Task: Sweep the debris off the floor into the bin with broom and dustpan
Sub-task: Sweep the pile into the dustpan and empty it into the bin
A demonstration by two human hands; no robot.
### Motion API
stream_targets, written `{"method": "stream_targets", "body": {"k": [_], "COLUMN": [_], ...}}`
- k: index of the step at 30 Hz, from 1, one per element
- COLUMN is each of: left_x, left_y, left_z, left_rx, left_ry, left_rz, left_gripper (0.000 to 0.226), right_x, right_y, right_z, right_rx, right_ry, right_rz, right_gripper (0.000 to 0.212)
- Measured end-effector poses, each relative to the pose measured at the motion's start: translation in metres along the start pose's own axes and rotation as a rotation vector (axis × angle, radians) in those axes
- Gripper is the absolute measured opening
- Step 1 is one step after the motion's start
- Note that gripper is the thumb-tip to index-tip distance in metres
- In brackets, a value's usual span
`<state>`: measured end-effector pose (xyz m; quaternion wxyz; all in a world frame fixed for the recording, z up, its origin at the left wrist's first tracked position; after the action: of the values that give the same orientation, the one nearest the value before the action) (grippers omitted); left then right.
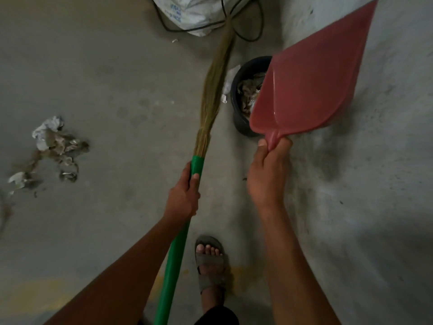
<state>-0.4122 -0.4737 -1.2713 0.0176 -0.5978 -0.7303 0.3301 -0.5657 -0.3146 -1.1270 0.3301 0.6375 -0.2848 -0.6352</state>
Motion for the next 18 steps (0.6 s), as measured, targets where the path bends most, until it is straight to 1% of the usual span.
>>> {"method": "stream_targets", "body": {"k": [2, 4, 7, 9, 11, 14, 16, 18], "left_x": [0.012, 0.024, 0.031, 0.029, 0.020, -0.001, -0.020, -0.036], "left_y": [-0.020, -0.033, -0.031, -0.017, 0.009, 0.052, 0.074, 0.085], "left_z": [0.021, 0.045, 0.069, 0.071, 0.062, 0.035, 0.013, -0.006], "left_rx": [-0.007, -0.054, -0.132, -0.160, -0.187, -0.232, -0.238, -0.237], "left_ry": [0.023, 0.056, 0.043, 0.006, -0.049, -0.170, -0.248, -0.280], "left_rz": [0.044, 0.041, 0.012, -0.044, -0.123, -0.197, -0.214, -0.257], "left_gripper": [0.055, 0.055, 0.053, 0.053, 0.052, 0.053, 0.055, 0.055], "right_x": [0.006, 0.013, 0.024, 0.029, 0.036, 0.048, 0.054, 0.060], "right_y": [0.002, -0.003, -0.012, -0.014, -0.013, -0.011, -0.005, 0.001], "right_z": [-0.015, -0.028, -0.046, -0.055, -0.060, -0.067, -0.075, -0.084], "right_rx": [0.018, 0.054, 0.140, 0.140, 0.122, 0.137, 0.137, 0.124], "right_ry": [0.009, 0.040, 0.095, 0.108, 0.115, 0.133, 0.155, 0.181], "right_rz": [0.053, 0.120, 0.191, 0.178, 0.166, 0.200, 0.223, 0.245], "right_gripper": [0.020, 0.019, 0.020, 0.021, 0.027, 0.031, 0.026, 0.015]}}
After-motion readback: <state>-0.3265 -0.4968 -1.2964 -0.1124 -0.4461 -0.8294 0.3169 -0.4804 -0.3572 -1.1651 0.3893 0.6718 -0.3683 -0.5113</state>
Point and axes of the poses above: each hand's wrist, its own z-axis towards the middle knuckle, its own x-axis out of the palm, y = z × x, the point moved 7 cm from there along z, towards the middle knuckle, and after that the axes turned 12 degrees about -x, right-handed, at the moved point
